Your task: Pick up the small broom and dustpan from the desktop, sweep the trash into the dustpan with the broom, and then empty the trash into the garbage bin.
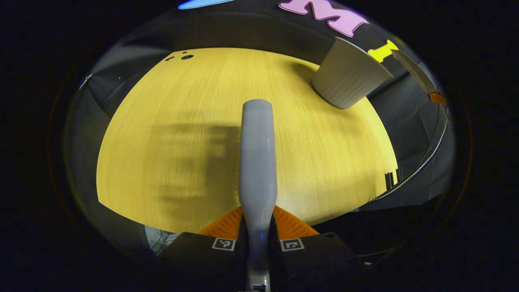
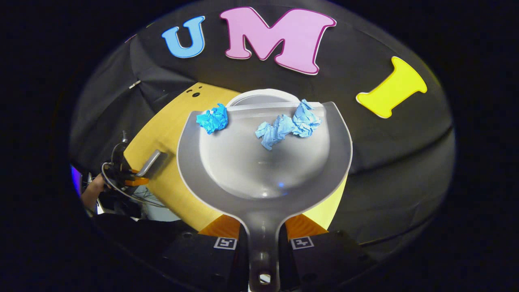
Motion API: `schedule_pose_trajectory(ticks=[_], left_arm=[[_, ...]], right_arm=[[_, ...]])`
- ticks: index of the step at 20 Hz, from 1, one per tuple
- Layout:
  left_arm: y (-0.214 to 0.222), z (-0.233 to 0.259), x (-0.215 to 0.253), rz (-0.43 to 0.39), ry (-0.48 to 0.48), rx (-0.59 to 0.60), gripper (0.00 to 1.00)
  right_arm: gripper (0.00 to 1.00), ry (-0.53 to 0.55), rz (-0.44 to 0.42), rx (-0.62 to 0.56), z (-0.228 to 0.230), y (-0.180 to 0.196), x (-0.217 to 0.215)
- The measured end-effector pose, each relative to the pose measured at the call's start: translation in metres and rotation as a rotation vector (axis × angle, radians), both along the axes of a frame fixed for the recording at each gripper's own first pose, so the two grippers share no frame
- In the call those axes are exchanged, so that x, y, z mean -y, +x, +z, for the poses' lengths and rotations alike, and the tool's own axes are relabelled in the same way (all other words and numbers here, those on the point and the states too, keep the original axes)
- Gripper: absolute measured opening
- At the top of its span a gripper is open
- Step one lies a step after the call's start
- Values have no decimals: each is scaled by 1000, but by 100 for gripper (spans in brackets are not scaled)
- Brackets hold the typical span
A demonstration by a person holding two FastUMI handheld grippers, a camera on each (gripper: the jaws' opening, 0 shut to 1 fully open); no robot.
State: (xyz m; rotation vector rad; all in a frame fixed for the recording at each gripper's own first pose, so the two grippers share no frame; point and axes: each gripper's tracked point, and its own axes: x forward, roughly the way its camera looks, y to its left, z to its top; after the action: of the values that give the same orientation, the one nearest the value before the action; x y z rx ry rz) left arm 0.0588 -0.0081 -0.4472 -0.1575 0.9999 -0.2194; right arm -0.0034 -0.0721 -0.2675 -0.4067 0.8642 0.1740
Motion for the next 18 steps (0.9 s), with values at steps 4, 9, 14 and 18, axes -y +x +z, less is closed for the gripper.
schedule_pose_trajectory(ticks=[4, 9, 14, 18], left_arm=[[1, 7, 0, 41, 1, 9, 26], [2, 23, -6, 98, 7, 22, 26], [0, 23, -1, 154, 15, 17, 26], [1, 25, -2, 176, 8, 22, 29]], right_arm=[[33, -82, -2, 59, 2, 3, 2], [33, -114, -21, 141, 12, 14, 0], [29, -169, -35, 229, -4, 40, 8], [33, -251, -37, 290, -10, 52, 10]])
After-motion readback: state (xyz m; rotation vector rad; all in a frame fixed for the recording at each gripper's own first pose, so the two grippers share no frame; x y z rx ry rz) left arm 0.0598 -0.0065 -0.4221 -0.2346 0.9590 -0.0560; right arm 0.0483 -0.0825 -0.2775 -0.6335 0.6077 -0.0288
